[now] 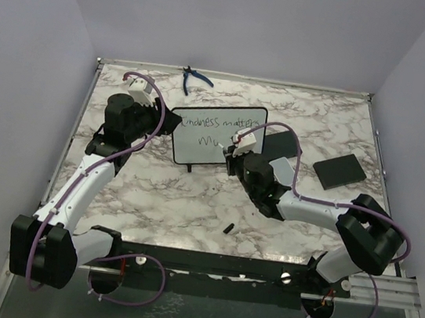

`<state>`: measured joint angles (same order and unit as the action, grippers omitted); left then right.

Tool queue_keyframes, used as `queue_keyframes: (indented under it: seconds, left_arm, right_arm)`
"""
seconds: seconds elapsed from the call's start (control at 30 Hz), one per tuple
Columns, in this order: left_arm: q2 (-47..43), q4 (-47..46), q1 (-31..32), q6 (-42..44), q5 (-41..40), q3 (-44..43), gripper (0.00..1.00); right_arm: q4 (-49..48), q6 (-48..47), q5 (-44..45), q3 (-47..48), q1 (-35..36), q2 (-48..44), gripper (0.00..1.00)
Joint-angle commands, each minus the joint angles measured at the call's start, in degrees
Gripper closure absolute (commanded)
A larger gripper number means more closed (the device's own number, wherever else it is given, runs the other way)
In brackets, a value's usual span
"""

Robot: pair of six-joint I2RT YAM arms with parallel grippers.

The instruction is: Write a sentence on the whiteboard

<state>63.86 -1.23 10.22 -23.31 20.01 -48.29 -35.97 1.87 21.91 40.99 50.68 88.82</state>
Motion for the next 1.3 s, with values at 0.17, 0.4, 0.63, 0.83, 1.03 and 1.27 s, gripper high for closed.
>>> queue_keyframes:
  seconds: [0.17, 0.4, 0.63, 0.83, 1.03, 1.27]
  left_arm:
    - [-1.3, -1.2, 0.2, 0.3, 1.1, 0.4, 0.51]
    - [-1.3, -1.2, 0.2, 0.3, 1.1, 0.3, 0.51]
    - [-1.2, -1.2, 0.2, 0.3, 1.1, 0.3, 0.51]
    - [-1.2, -1.2, 0.2, 0.2, 1.0, 0.3, 0.51]
    - [-1.1, -1.2, 0.1, 0.2, 1.1, 0.3, 0.51]
    - [-1.2, -1.2, 0.2, 0.2, 1.1, 0.3, 0.51]
  right_arm:
    - [-1.0, -1.3, 3.0, 2.7, -0.1, -0.8, 0.99]
    - [-0.7, -1.3, 3.3, 2.1, -0.2, -0.2, 0.99]
    - [0.6, 0.0, 3.0, 0.2, -0.1, -0.4, 0.99]
    - [1.1, 0.8, 3.2, -1.0, -0.2, -0.8, 0.99]
    - [1.1, 1.0, 3.2, -1.2, -0.1, -0.8, 0.99]
    - [1.4, 0.8, 4.1, -1.2, -0.1, -0.9, 0.99]
